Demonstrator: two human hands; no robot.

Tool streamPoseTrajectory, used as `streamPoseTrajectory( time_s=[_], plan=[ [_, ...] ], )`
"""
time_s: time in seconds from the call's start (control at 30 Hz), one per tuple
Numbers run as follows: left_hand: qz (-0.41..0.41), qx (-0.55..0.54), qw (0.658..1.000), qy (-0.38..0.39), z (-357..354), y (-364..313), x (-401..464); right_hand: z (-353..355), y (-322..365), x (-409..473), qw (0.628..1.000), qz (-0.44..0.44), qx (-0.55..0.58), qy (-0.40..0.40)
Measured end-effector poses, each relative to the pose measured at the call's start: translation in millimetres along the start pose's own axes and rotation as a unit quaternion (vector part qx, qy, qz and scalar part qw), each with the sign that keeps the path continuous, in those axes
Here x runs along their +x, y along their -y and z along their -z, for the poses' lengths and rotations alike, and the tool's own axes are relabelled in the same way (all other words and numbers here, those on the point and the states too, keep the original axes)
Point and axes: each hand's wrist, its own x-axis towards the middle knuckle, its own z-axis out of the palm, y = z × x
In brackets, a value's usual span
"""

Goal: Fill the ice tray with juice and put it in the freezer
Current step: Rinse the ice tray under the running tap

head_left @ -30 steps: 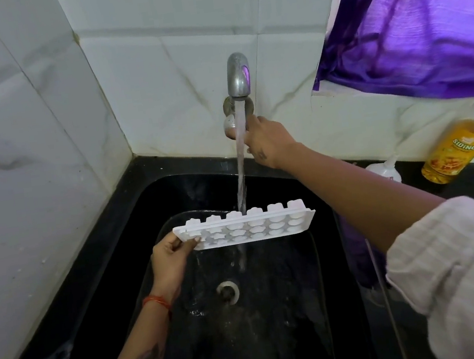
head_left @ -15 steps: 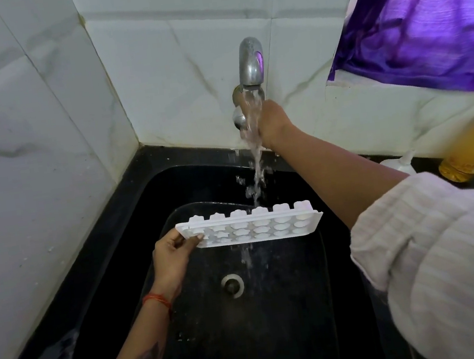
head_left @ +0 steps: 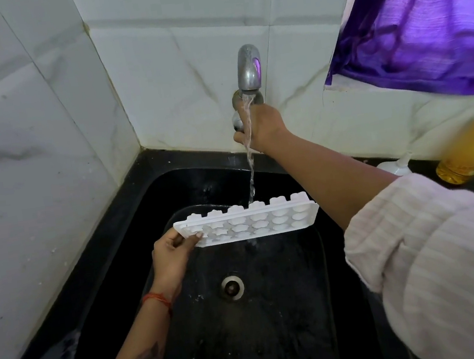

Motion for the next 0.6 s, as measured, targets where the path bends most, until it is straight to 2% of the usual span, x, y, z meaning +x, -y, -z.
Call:
streamPoseTrajectory(
  time_s=[0.1,0.17,0.27,0.37,0.43,0.53,0.57,0.6],
  plan=[
    [-0.003,0.005,1.0,-0.002,1.5,-1.3,-1.5,-3.0,-1.3,-3.2,0.999,0.003,0.028,-0.023],
    [-0.004,0.008,1.0,-0.003,2.6,-2.2,-3.2,-0.5,-6.3,-6.1,0.994,-0.028,0.105,-0.006],
    [-0.007,0.011,1.0,-0.003,3.2,-4.6,-6.4,9.7,-27.1,-16.7,0.966,-0.087,0.231,0.071],
    [-0.004,0.01,1.0,-0.004,3.7,-6.9,-9.2,20.5,-51.1,-58.9,0.897,-0.129,0.34,0.251],
    [-0.001,0.006,1.0,0.0,3.6,-8.0,-11.4,18.9,-67.6,-101.1,0.838,-0.134,0.422,0.32],
    [0.012,-0.006,1.0,-0.001,1.2,-8.6,-16.2,8.0,-84.4,-168.2,0.779,-0.129,0.526,0.316],
    [0.013,-0.006,1.0,0.001,-0.3,-8.7,-18.9,4.3,-84.1,-187.8,0.774,-0.115,0.545,0.301],
    [0.014,-0.004,1.0,0.005,-2.4,-8.5,-22.2,0.4,-81.8,-203.8,0.784,-0.102,0.544,0.281]
  ],
)
